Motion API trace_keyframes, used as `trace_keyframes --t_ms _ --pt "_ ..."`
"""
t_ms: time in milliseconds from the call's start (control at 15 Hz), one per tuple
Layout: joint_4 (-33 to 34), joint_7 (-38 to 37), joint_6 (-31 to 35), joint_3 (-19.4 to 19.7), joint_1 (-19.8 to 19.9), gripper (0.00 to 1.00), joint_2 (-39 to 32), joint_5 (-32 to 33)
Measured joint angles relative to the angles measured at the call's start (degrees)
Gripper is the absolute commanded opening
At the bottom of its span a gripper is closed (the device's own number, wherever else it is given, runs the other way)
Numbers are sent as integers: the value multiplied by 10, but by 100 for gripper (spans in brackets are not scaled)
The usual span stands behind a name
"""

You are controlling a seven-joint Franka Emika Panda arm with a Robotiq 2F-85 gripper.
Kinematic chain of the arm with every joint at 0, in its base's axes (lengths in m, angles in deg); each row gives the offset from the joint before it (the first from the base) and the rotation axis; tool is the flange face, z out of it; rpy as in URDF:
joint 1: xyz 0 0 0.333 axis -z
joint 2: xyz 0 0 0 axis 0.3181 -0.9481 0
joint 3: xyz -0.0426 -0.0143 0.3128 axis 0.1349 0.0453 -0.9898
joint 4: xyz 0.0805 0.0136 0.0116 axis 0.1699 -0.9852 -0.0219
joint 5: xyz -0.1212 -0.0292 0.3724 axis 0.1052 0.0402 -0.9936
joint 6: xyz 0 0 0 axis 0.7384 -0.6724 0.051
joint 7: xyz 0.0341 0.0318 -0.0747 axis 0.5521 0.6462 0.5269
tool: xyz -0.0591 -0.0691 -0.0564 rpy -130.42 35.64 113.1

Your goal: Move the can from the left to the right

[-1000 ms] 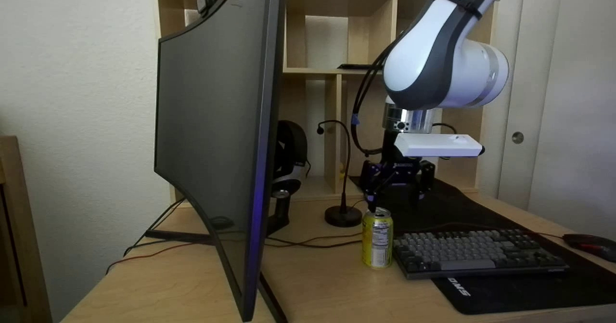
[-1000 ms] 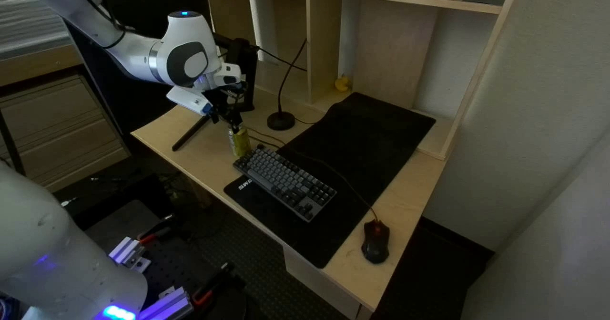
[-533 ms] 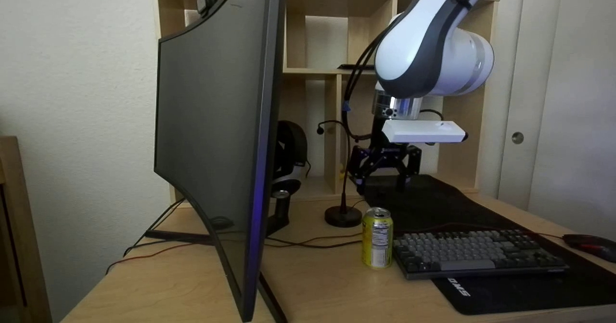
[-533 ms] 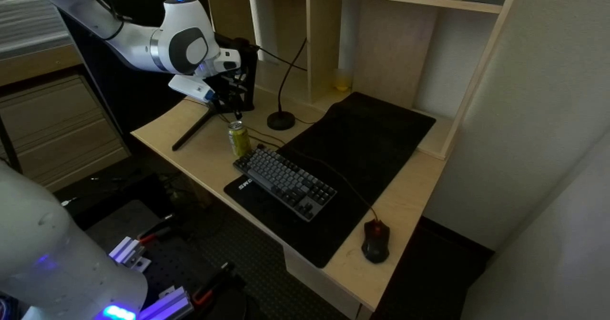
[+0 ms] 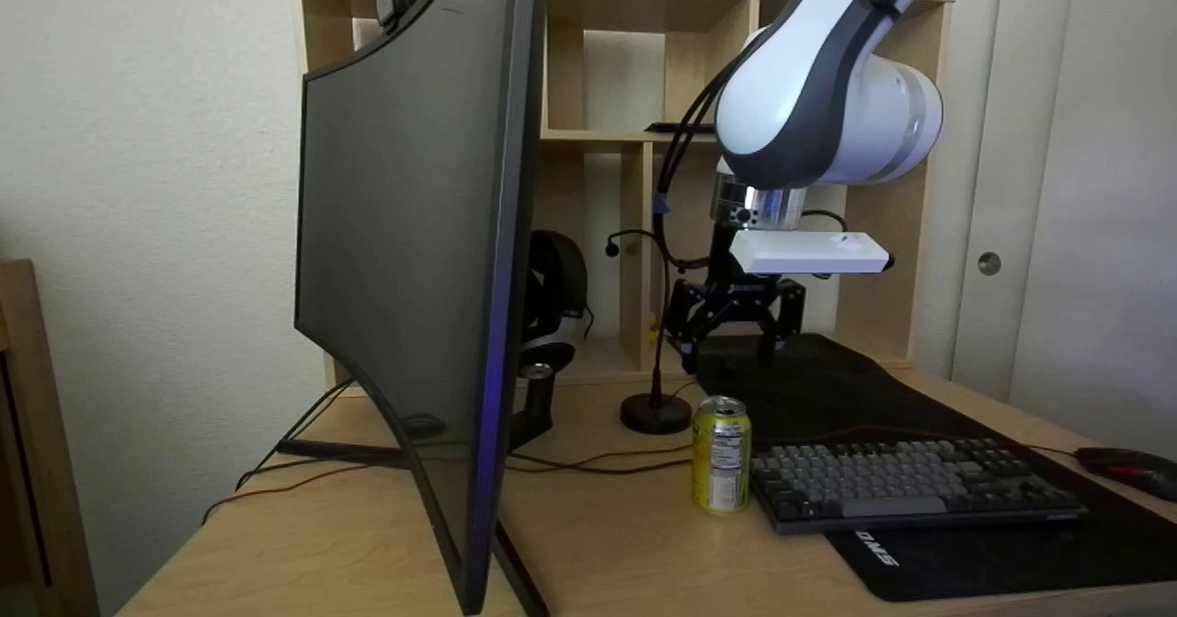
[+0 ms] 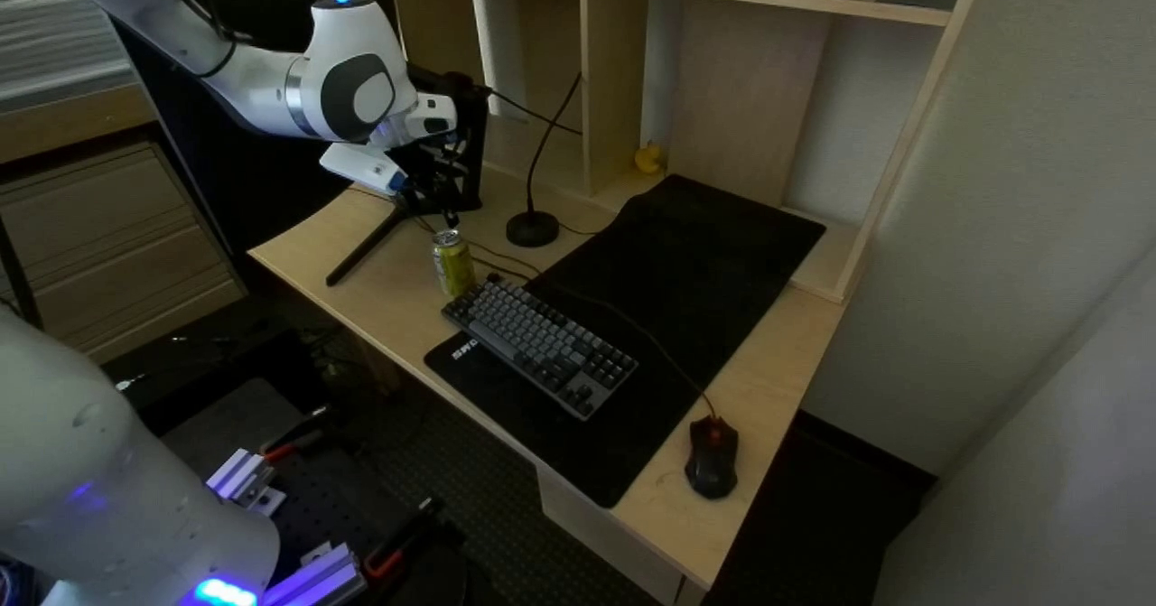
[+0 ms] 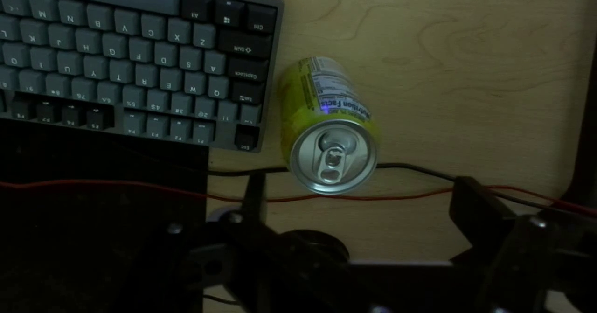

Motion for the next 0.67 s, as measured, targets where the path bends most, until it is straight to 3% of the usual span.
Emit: trace_keyframes --t_ms 200,533,667 --pt "-1 -1 1 0 0 100 0 3" --pt "-16 -103 24 8 0 100 -34 122" --pt "-16 -108 26 8 0 100 -41 124"
